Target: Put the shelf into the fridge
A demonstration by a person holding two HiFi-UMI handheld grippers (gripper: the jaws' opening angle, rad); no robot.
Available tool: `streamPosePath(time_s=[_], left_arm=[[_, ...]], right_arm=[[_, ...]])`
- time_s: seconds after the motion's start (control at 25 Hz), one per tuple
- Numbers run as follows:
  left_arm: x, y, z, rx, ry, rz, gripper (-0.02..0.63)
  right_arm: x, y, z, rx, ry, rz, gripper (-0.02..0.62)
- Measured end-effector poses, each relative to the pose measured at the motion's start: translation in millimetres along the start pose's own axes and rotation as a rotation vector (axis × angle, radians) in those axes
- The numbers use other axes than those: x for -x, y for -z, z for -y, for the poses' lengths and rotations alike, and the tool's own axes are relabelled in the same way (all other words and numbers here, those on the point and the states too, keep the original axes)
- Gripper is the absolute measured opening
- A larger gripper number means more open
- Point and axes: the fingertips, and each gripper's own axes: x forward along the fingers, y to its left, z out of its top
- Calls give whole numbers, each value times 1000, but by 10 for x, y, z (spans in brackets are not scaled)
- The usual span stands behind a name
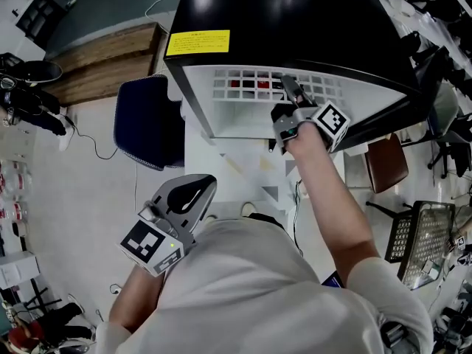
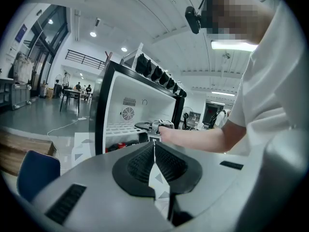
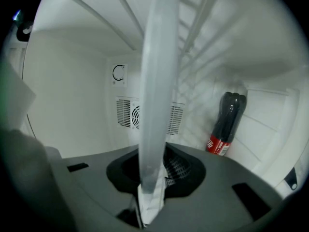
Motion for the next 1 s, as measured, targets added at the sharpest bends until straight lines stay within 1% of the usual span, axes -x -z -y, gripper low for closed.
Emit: streamPosePath(time_s=[0.08, 0.12, 0.2, 0.24, 0.4, 0.56, 0.64, 0.76, 0.92, 1.0], left_arm=[[47, 23, 1, -1, 7, -2, 23], [72, 37, -2, -3, 10, -3, 23], [121, 66, -4, -3, 16, -6, 23], [143, 77, 1, -4, 20, -6, 22], [229, 105, 41, -9, 48, -7, 22], [319, 158, 97, -8, 87, -7, 23], [365, 201, 121, -6, 107, -10, 22], [433, 266, 150, -9, 139, -9, 23], [543, 326, 185, -10, 172, -5, 23], [610, 343, 187, -10, 187, -4, 23]], right_arm=[[36, 20, -20, 16, -20, -5, 113], [61, 42, -31, 24, -29, -7, 121], [144, 106, -35, 42, -31, -13, 125], [199, 141, -30, 50, -28, -16, 137], [439, 252, -24, 87, -3, -22, 141], [720, 390, -72, 156, 17, -32, 140], [892, 501, -76, 201, 41, -46, 124], [1167, 687, -68, 290, 100, -70, 100], [1529, 920, -125, 402, 156, -87, 48], [1679, 1063, -174, 419, 164, -95, 23]])
